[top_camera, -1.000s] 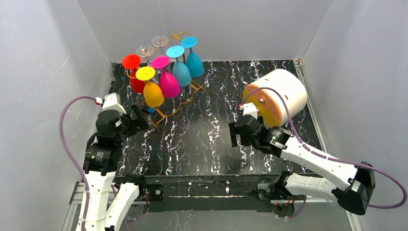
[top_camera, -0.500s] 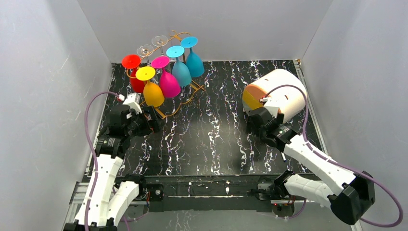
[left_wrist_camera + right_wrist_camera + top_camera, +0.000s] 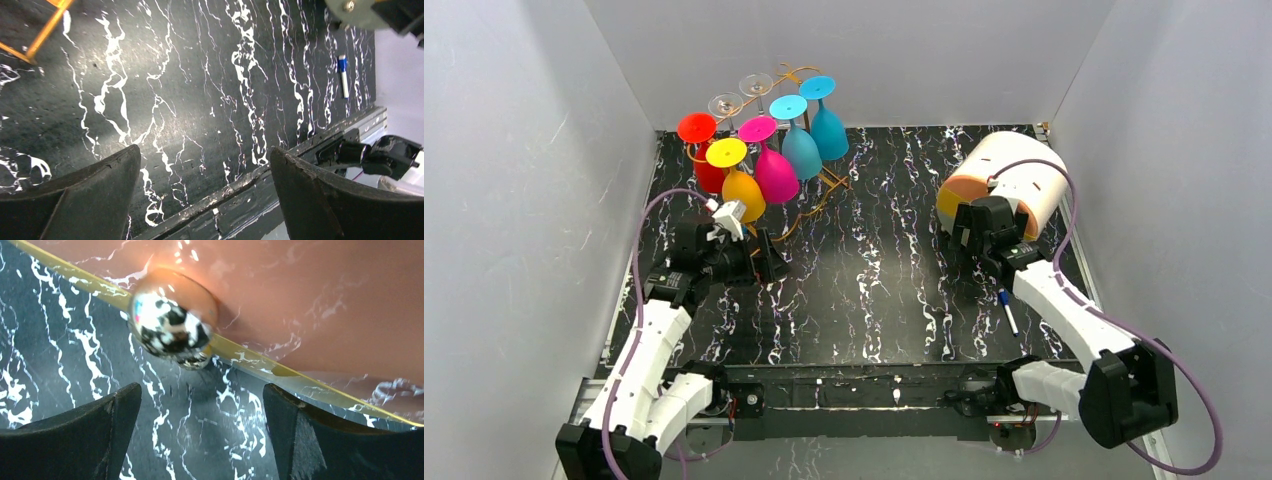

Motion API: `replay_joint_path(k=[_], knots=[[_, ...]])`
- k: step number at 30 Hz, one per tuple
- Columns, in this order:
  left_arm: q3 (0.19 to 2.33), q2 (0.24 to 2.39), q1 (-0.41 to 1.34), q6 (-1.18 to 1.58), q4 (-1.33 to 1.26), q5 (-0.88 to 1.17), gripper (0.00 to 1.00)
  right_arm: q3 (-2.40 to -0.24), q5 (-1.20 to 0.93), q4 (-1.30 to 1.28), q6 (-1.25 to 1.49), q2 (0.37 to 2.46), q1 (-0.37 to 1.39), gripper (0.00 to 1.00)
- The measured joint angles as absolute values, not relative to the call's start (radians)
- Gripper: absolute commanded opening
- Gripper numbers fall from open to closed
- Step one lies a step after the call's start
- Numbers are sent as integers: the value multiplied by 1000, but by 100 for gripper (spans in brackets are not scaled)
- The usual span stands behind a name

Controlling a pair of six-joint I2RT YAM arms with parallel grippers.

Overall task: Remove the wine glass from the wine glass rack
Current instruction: Move the distractor to the center of the board.

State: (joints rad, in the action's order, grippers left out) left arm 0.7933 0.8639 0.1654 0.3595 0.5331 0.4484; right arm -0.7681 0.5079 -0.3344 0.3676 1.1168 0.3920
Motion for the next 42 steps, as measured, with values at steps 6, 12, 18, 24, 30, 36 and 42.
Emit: replay_joint_path(k=[6,12,18,24,30,36,42], knots=[[773,892,273,364,524,426,98,-779,443,-191,308,1225,323,99],[752,906,337,379,488,398,98,-867,387,-120,262,1359,308,99],[722,901,348,400,453,377,98,-995,355,-103,243,1502,296,99],[707,867,349,413,449,323,98,-1116,278,-132,241,1612,288,99],[706,825,349,455,448,218,98,-1199,197,-273,257,1618,287,99],[670,822,349,528,404,88,98,-1143,27,-326,276,1489,285,99],[602,893,349,571,281,12,98,-1081,-168,-341,316,1343,285,99]])
